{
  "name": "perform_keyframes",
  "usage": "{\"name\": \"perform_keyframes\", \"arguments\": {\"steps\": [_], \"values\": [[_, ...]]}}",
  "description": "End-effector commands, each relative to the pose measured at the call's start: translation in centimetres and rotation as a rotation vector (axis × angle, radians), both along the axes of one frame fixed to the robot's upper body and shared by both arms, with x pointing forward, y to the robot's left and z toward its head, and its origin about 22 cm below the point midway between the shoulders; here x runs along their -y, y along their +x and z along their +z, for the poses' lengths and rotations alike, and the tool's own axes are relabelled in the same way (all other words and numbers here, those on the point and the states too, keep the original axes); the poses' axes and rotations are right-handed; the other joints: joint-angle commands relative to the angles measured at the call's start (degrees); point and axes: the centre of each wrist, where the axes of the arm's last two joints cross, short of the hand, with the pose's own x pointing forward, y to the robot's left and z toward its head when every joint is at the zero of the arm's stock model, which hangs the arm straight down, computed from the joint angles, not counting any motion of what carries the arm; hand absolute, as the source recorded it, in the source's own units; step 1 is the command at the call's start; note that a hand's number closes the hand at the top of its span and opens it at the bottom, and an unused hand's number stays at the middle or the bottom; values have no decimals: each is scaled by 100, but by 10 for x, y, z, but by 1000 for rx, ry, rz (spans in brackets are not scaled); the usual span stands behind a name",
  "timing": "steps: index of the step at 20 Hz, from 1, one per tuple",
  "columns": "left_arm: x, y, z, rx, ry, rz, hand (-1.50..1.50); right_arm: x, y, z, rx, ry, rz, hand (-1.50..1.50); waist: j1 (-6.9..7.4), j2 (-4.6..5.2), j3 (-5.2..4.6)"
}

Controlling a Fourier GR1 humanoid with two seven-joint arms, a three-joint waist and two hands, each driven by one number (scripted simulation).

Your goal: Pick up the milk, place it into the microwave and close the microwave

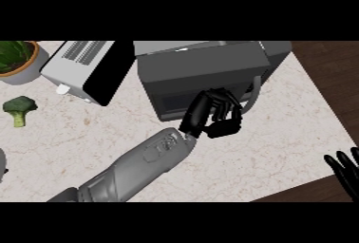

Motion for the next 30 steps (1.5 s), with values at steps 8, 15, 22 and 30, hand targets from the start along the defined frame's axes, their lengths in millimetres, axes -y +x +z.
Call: {"name": "perform_keyframes", "arguments": {"steps": [8,15,22,30], "values": [[-7,29,14,-26,-101,49,150,5,6,16,32,5,0,-150,-195,97,7],[-14,34,11,-85,-169,139,150,3,9,17,29,22,26,-150,-184,125,19],[-14,34,9,-16,-184,181,150,4,12,27,64,22,94,-150,-261,152,27],[-16,33,3,1,-199,200,150,-2,12,36,71,13,162,-150,-333,193,15]]}}
